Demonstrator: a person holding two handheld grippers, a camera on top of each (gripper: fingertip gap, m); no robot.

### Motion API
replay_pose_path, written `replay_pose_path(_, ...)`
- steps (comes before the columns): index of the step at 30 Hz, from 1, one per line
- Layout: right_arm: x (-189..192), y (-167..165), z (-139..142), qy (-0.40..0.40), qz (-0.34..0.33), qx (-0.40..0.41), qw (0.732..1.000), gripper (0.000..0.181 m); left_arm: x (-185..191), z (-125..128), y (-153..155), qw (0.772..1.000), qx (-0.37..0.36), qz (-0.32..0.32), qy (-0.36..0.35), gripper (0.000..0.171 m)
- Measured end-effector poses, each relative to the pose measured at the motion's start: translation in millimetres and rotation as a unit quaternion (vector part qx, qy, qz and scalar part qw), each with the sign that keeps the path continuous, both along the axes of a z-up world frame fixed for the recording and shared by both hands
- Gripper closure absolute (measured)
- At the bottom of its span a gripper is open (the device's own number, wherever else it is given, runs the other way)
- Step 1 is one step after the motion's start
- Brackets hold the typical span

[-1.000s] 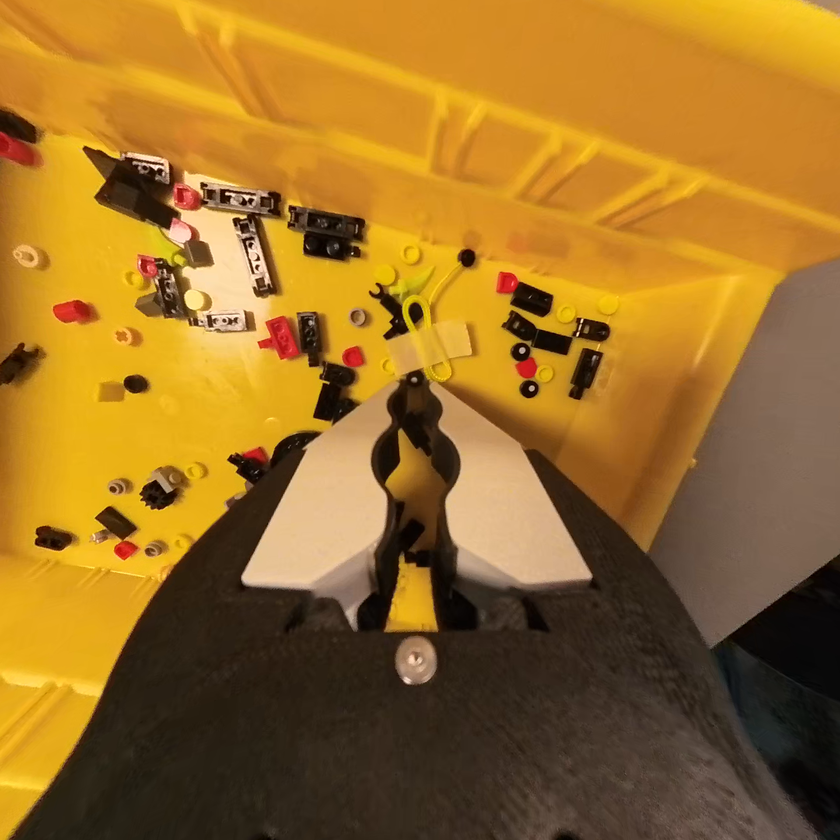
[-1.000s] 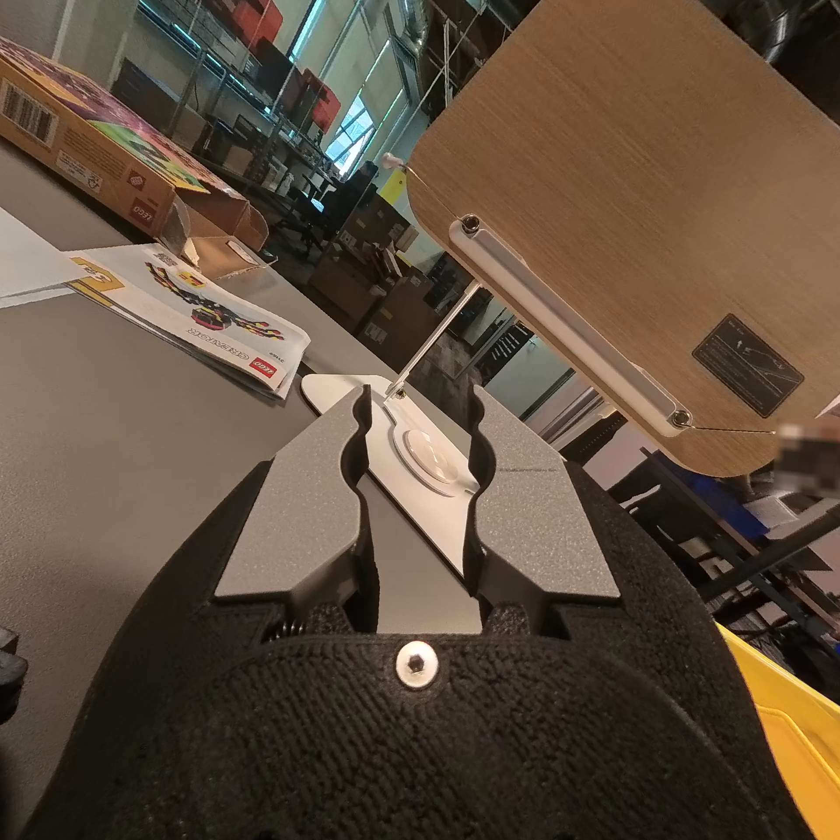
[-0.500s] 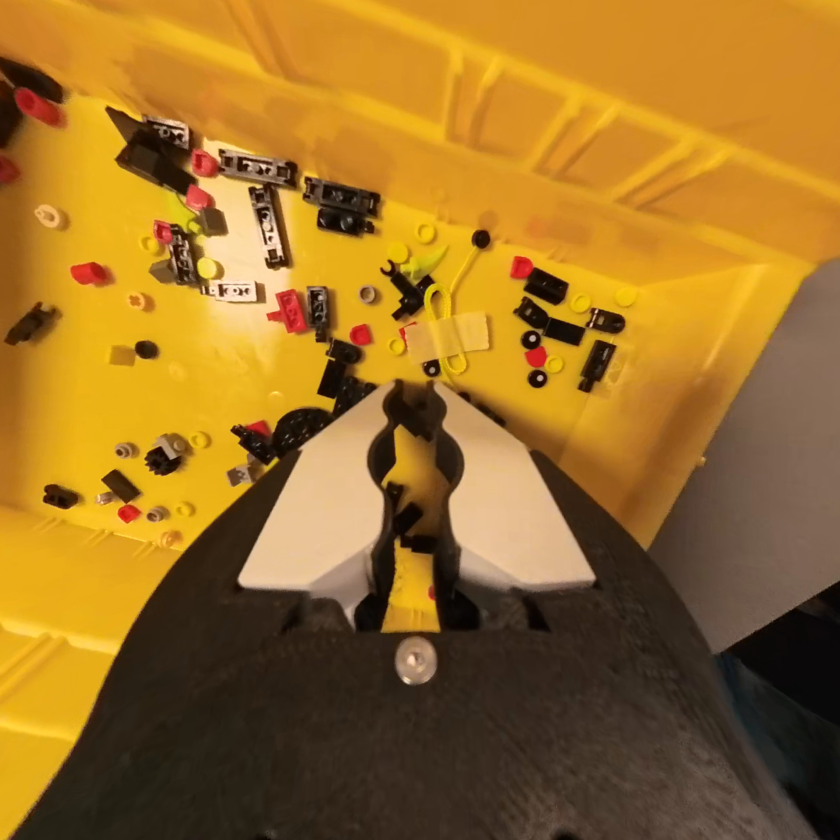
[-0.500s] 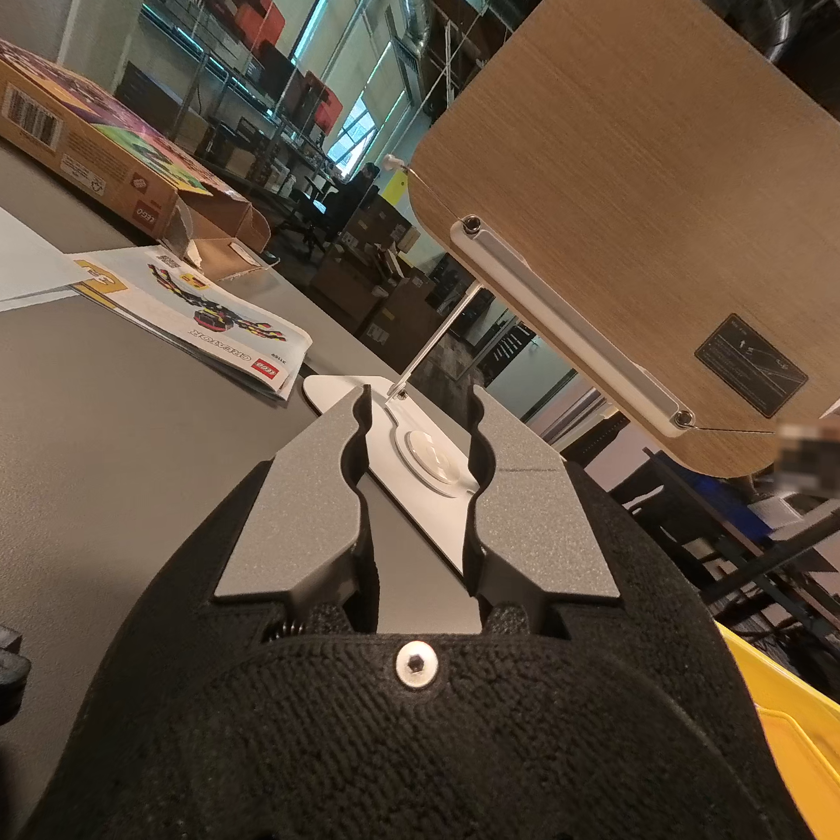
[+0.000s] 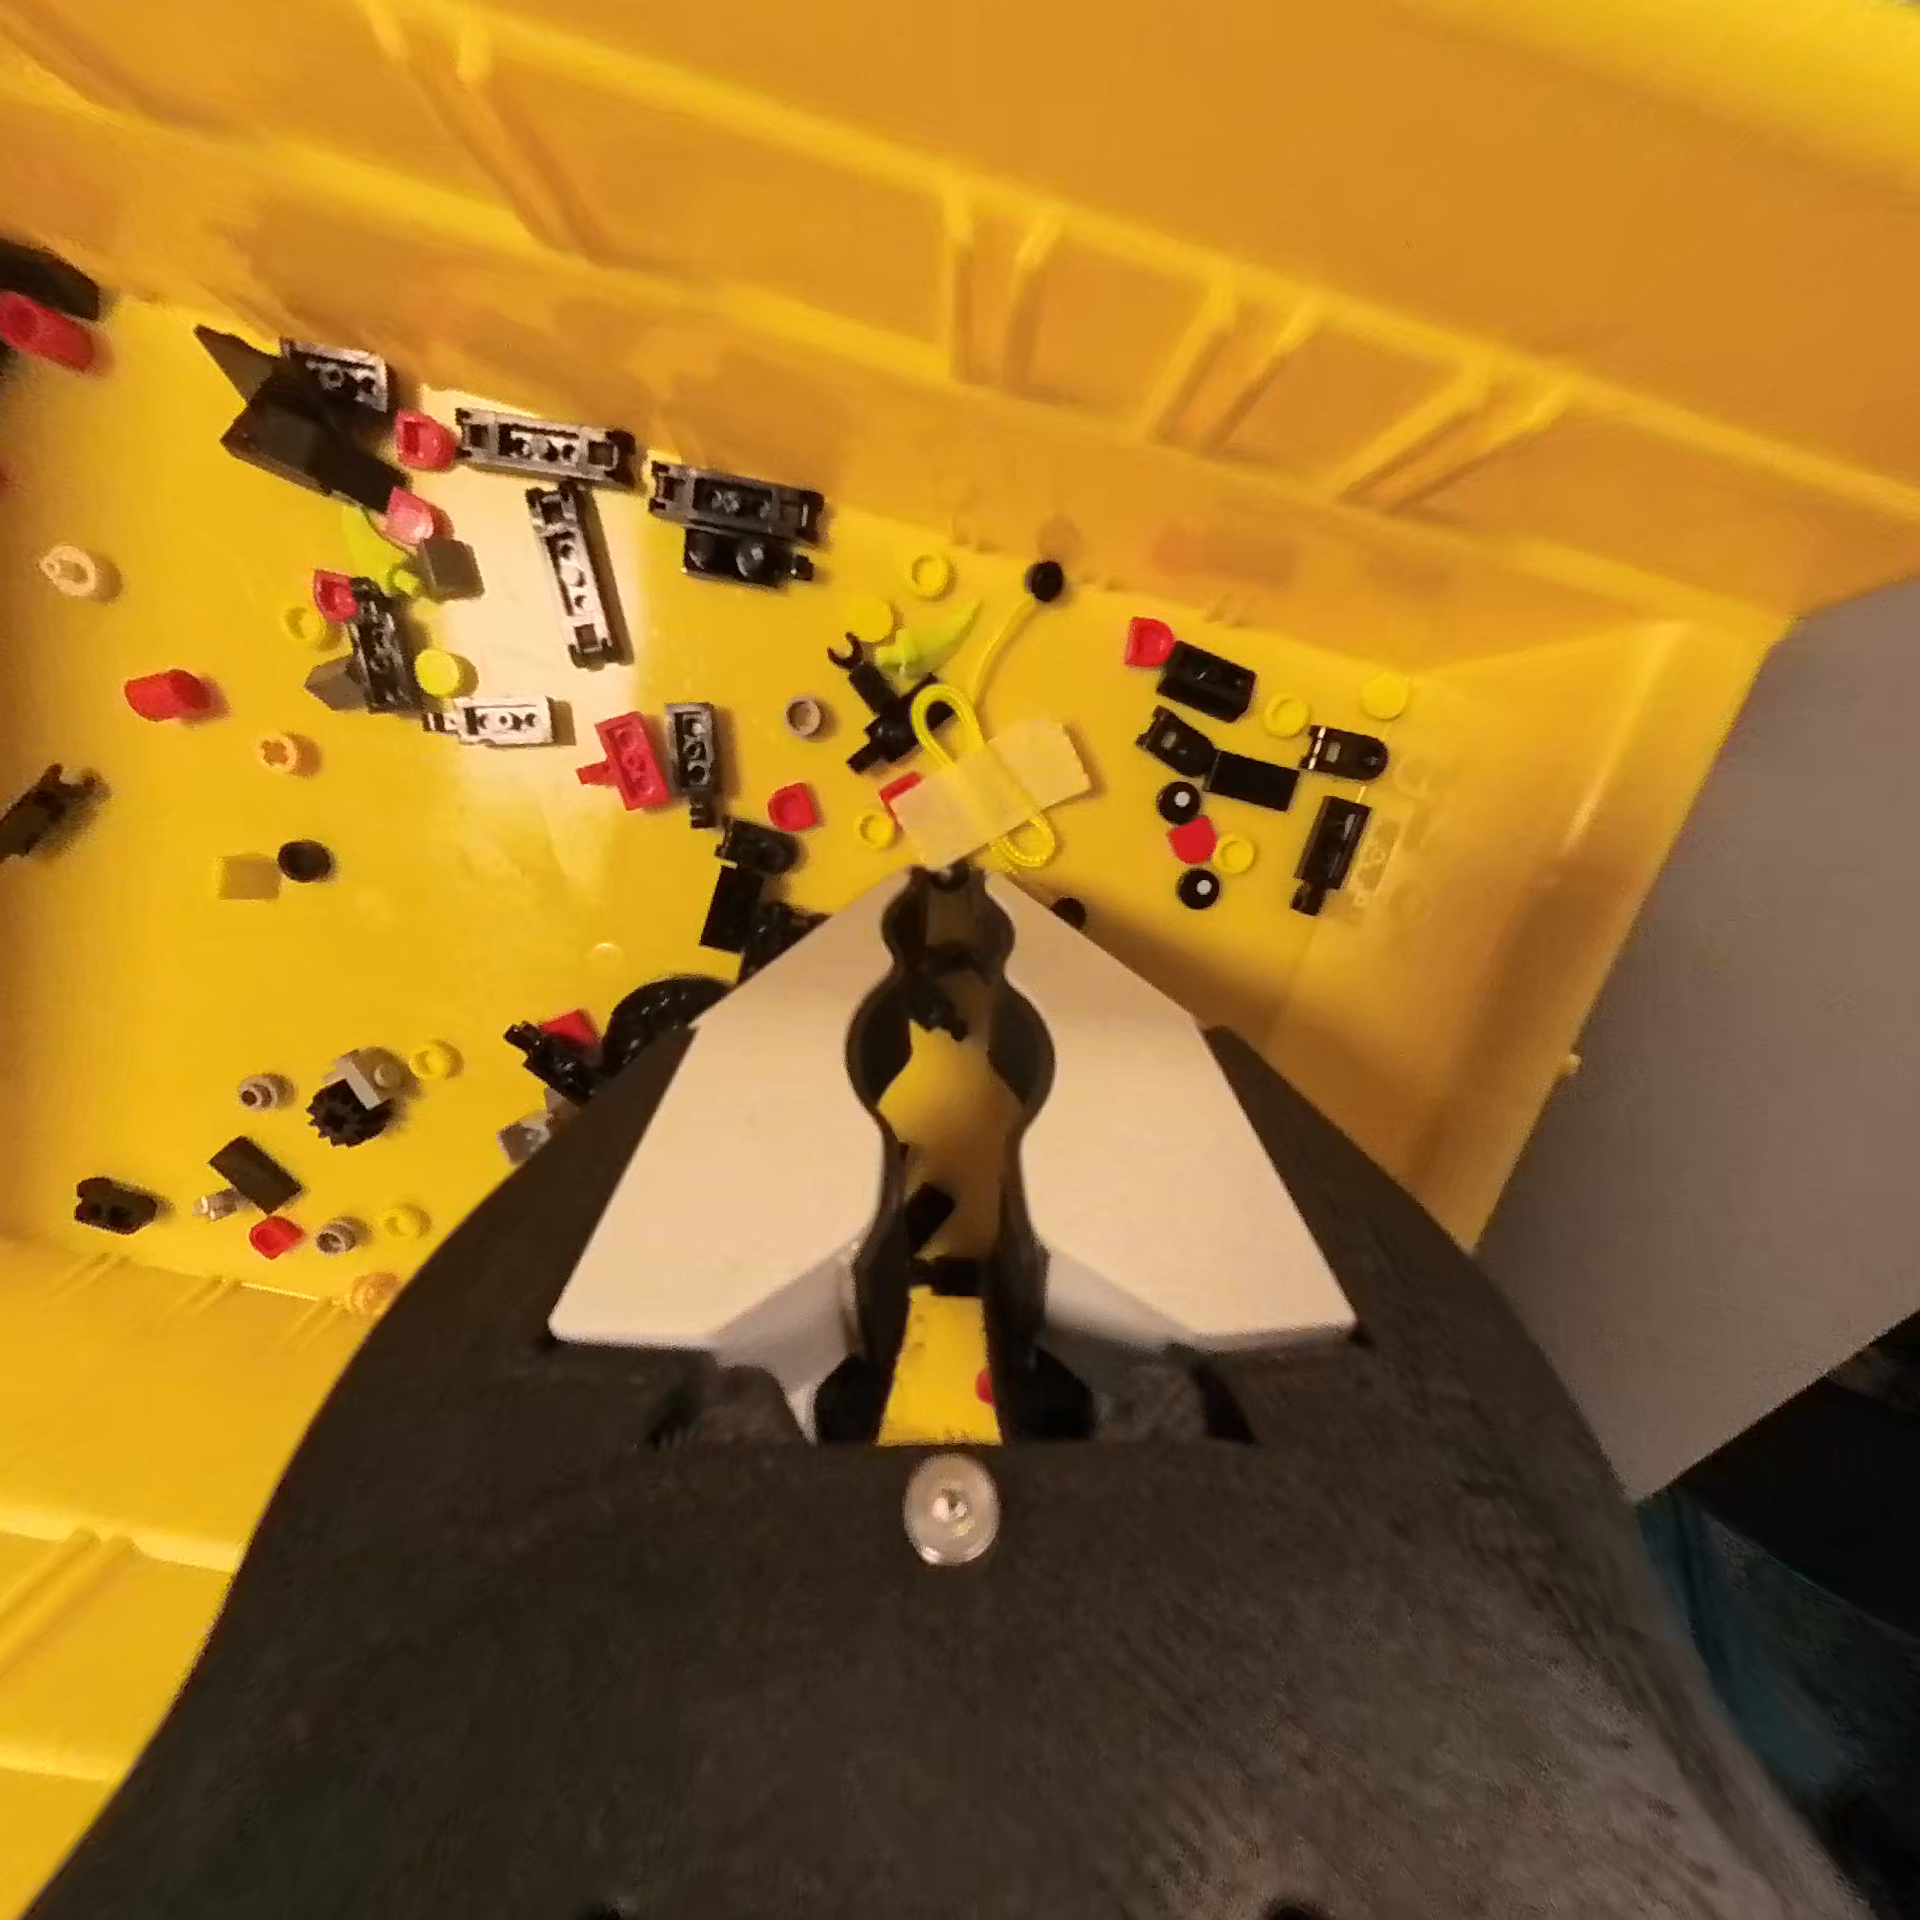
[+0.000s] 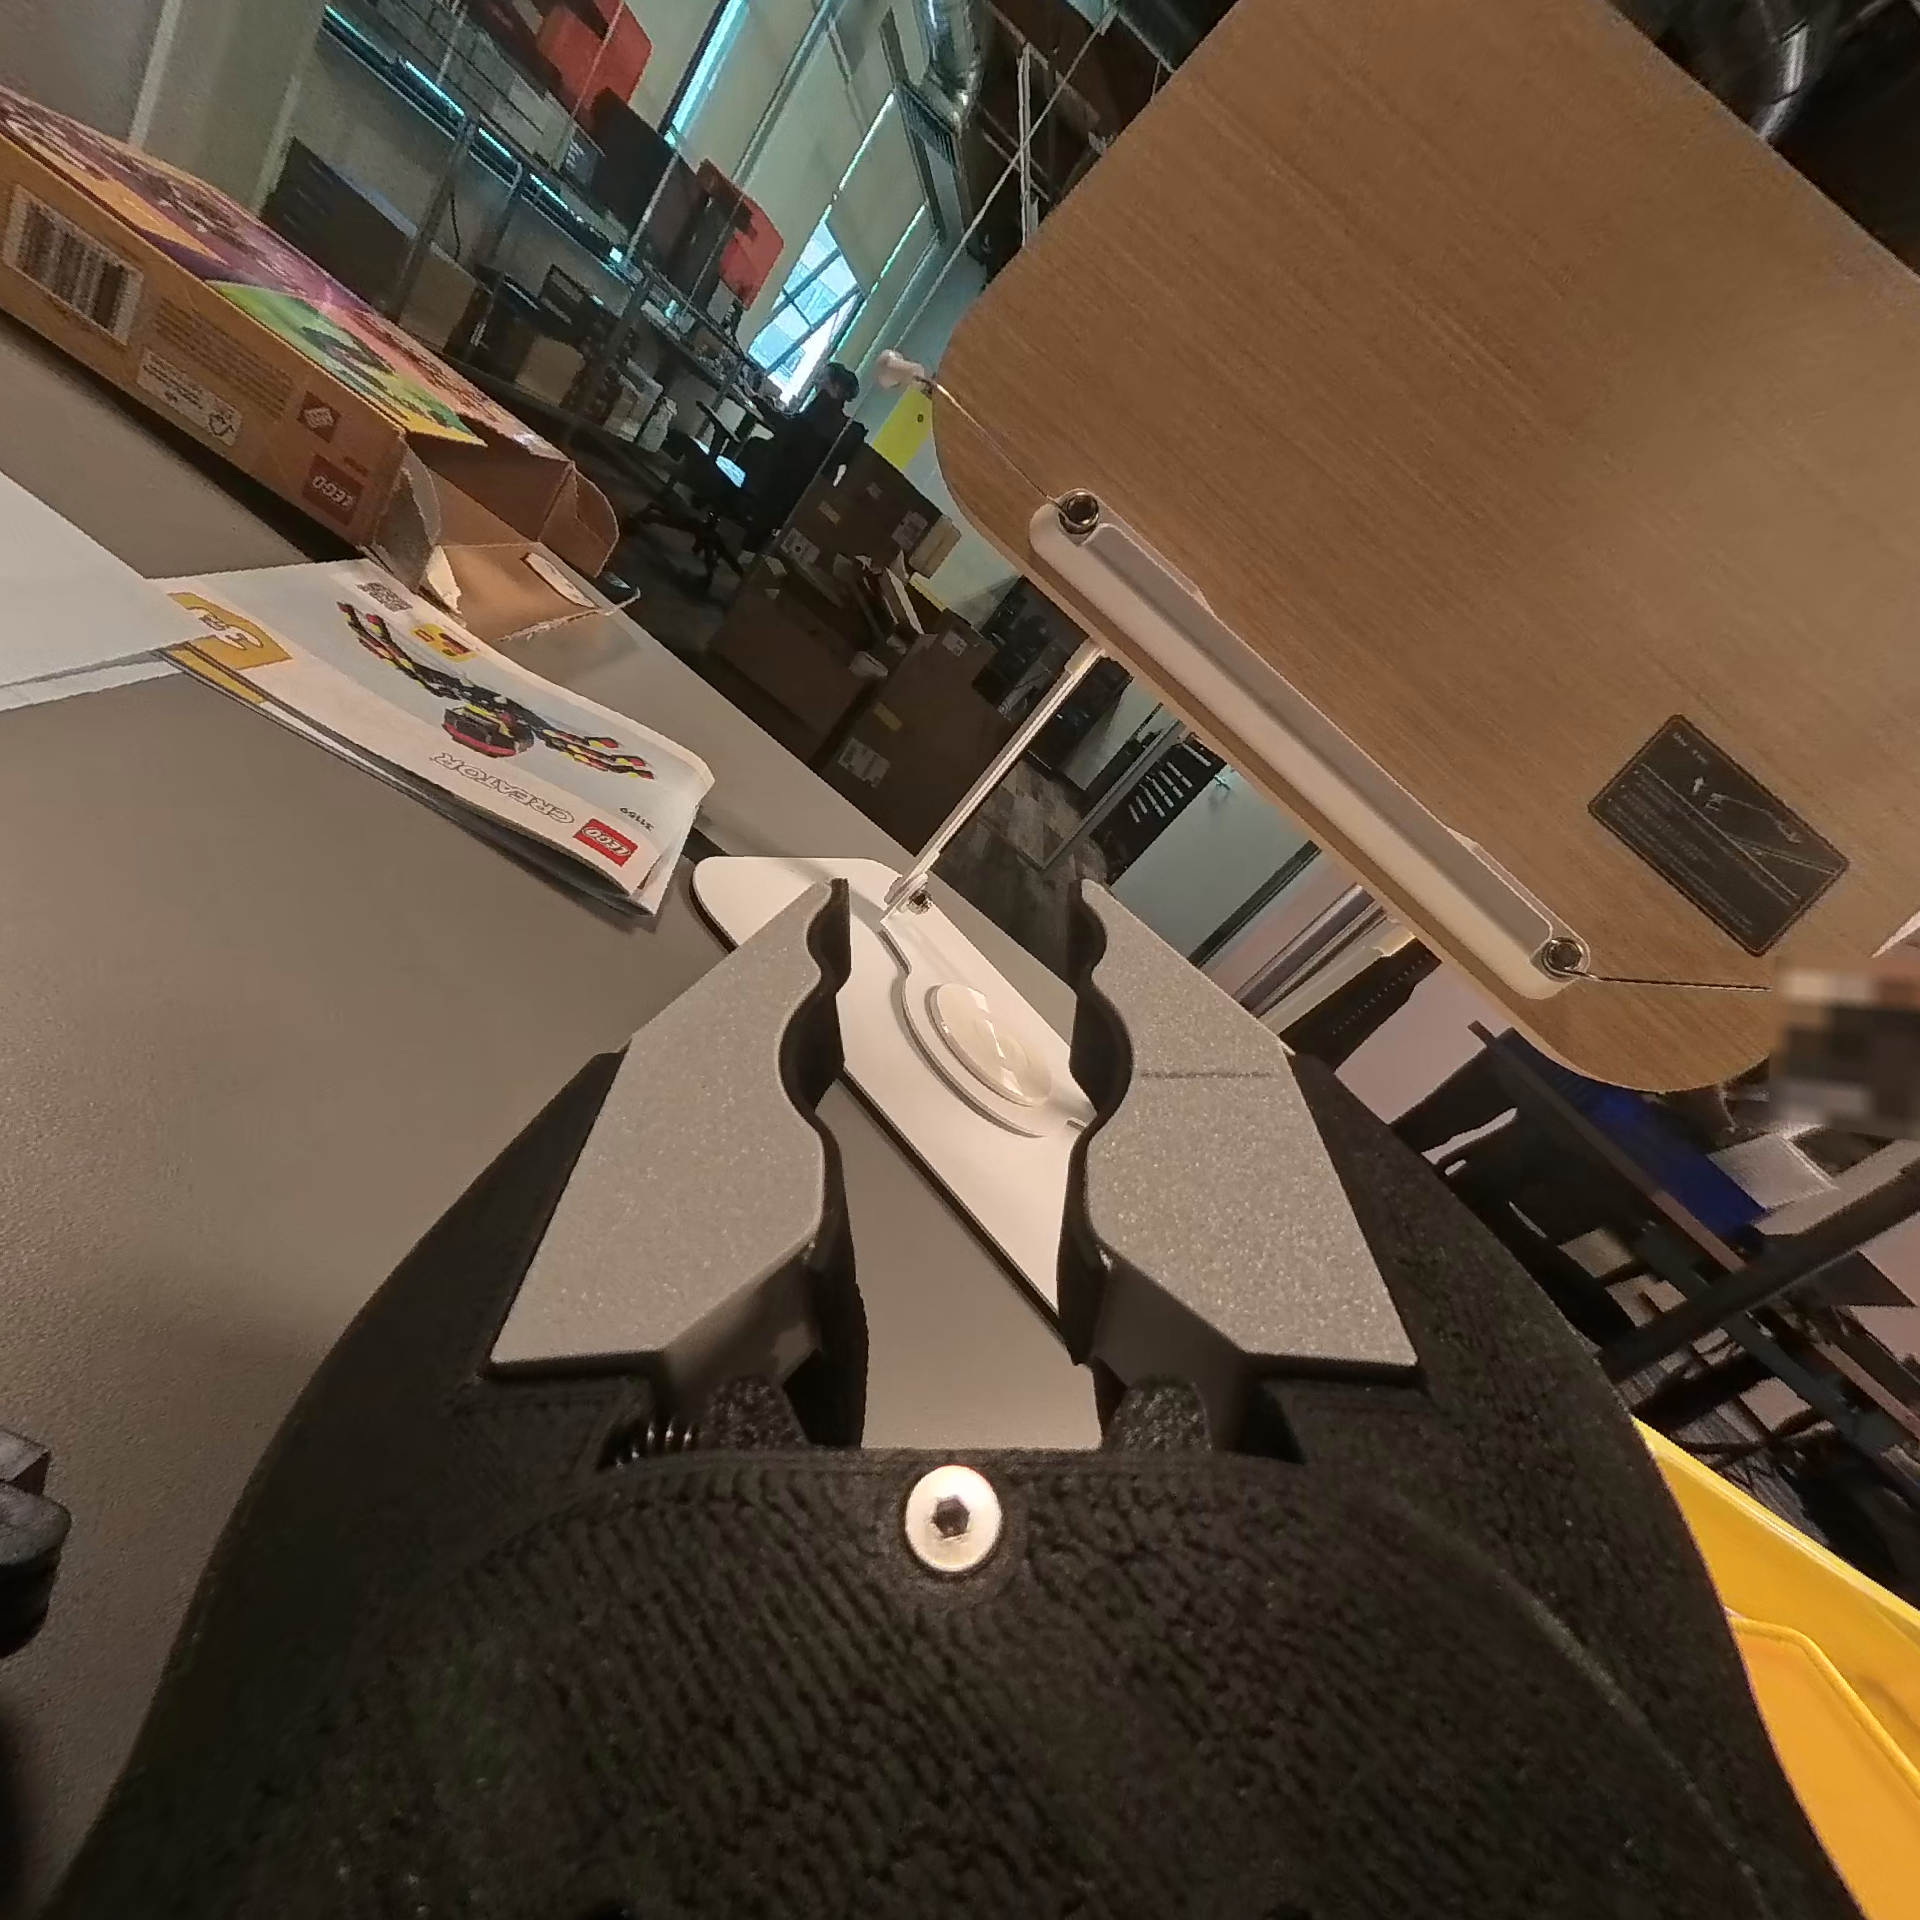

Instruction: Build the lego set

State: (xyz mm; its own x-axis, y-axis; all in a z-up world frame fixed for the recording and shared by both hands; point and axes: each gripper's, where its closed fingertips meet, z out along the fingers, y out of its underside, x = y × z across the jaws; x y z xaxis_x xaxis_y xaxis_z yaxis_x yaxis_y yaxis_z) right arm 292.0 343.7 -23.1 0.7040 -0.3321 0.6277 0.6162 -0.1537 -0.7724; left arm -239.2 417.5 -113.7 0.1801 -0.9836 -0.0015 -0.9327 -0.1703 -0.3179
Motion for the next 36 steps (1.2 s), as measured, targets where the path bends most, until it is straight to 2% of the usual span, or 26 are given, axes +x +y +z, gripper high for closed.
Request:
replay_pose_path(5,-0.2,-0.1,0.0,0.001,0.001,0.001,1.000,0.141,-7.2,7.5,3.6,0.999,0.028,0.019,-0.001,0.165)
replay_pose_path(8,-0.4,0.1,0.2,0.002,0.002,0.002,1.000,0.141,-12.4,25.7,7.9,0.996,0.067,0.055,-0.007,0.165)
replay_pose_path(11,-0.5,0.5,0.4,0.004,0.004,0.003,1.000,0.141,-16.2,58.5,15.7,0.983,0.154,0.101,-0.018,0.166)
replay_pose_path(15,-1.4,0.6,1.0,0.006,0.007,0.005,1.000,0.141,26.4,112.6,-17.7,0.960,0.208,0.100,-0.157,0.165)
replay_pose_path(18,-2.3,0.0,2.1,0.010,0.011,0.010,1.000,0.142,71.4,131.7,-60.7,0.938,0.210,0.064,-0.269,0.165)
replay_pose_path(20,-4.8,0.0,3.1,0.009,0.017,0.013,1.000,0.142,102.2,129.9,-91.5,0.924,0.195,0.039,-0.326,0.165)
replay_pose_path(23,-12.3,0.0,5.3,-0.002,0.031,0.017,0.999,0.142,142.7,110.2,-127.5,0.909,0.172,0.020,-0.379,0.165)
replay_pose_path(26,-21.0,-2.5,10.0,-0.006,0.049,0.029,0.998,0.141,178.4,77.3,-165.6,0.909,0.109,0.004,-0.403,0.165)
replay_pose_path(28,-33.2,-6.6,14.4,0.006,0.082,0.043,0.996,0.141,193.0,59.2,-176.6,0.908,0.105,0.011,-0.405,0.165)
replay_pose_path(32,-73.0,-24.1,18.7,0.025,0.178,0.054,0.982,0.140,203.9,49.5,-171.1,0.898,0.176,0.037,-0.401,0.165)
replay_pose_path(34,-104.7,-40.1,18.6,0.035,0.261,0.050,0.963,0.140,206.2,57.5,-171.4,0.884,0.203,0.037,-0.420,0.165)
replay_pose_path(36,-138.2,-61.2,13.8,0.047,0.355,0.029,0.933,0.140,209.5,55.5,-177.0,0.887,0.193,0.021,-0.419,0.166)
